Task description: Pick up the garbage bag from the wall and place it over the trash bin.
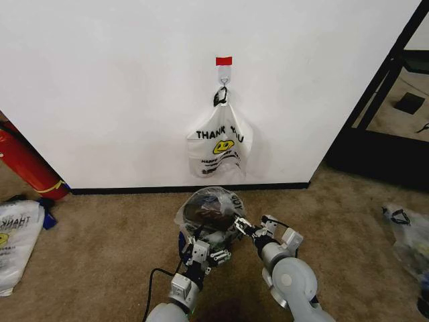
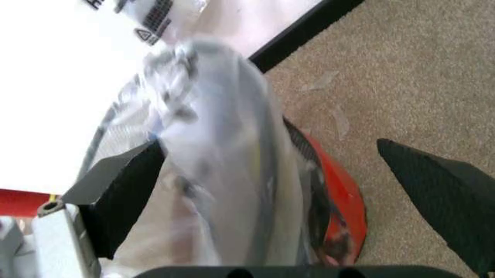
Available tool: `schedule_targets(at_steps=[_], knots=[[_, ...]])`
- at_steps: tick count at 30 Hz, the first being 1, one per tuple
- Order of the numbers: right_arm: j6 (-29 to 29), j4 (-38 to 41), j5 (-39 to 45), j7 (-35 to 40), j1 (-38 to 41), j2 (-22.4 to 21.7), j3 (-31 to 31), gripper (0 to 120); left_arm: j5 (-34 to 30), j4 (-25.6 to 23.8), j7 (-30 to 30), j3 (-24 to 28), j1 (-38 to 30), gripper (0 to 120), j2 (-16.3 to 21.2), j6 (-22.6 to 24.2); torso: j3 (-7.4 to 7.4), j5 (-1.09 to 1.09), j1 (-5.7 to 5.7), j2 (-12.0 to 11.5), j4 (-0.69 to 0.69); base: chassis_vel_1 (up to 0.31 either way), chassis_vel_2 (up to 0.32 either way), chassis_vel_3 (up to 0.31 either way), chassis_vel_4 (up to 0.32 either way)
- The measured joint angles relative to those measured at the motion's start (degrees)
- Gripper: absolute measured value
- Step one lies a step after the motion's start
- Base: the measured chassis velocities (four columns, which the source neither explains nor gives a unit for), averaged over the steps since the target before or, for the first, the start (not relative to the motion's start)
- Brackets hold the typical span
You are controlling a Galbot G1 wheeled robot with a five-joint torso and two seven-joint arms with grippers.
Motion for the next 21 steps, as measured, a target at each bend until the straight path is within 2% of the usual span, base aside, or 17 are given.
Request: schedule_targets(at_steps=[4, 7, 10, 14, 16, 19, 21], knots=[[-0.2, 1.9, 1.0, 0.3, -1.1, -0.6, 0.4, 100, 0.2, 0.9, -0.2, 0.0, 0.1, 100, -0.5, -0.1, 0.0, 0.0, 0.0, 0.0, 0.0, 0.0, 0.0, 0.0, 0.0], [-0.4, 4.4, 1.8, 0.4, -2.3, -1.3, 0.9, 100, 0.1, -0.4, -0.4, -0.3, 0.8, 100, -0.4, 0.0, 0.0, -0.02, 0.0, 0.0, -0.01, 0.0, 0.0, 0.0, 0.0], [-0.5, 6.7, 2.3, 0.4, -3.2, -1.9, 1.4, 100, 0.0, -3.6, -0.4, -1.1, 1.7, 100, 0.5, 0.1, 0.0, -0.01, 0.0, 0.0, 0.0, 0.0, 0.0, 0.0, 0.0], [-0.4, 10.9, 1.9, 0.1, -4.8, -2.2, 2.2, 100, -1.1, -11.7, 0.2, -3.5, 4.5, 100, 3.7, -0.5, 0.0, -0.01, 0.0, 0.0, 0.0, 0.0, 0.0, 0.0, 0.0], [-0.4, 11.1, 1.7, 0.0, -4.9, -2.2, 2.2, 100, -1.2, -11.9, 0.3, -3.6, 4.5, 100, 3.8, -0.6, 0.0, -0.01, 0.0, 0.0, 0.0, 0.0, 0.0, 0.0, 0.0], [4.3, 15.8, -8.2, -4.7, -7.8, -2.0, 2.7, 100, -4.2, -19.4, 0.6, -7.4, 6.8, 100, 5.4, -1.6, 0.0, -0.01, 0.0, 0.0, -0.01, 0.0, 0.0, 0.0, 0.0], [8.5, 17.6, -14.1, -6.9, -9.3, -2.0, 3.2, 100, -5.7, -21.8, 0.4, -10.0, 7.3, 100, 5.3, -2.0, 0.0, 0.0, 0.0, 0.0, 0.0, 0.0, 0.0, 0.0, 0.0]])
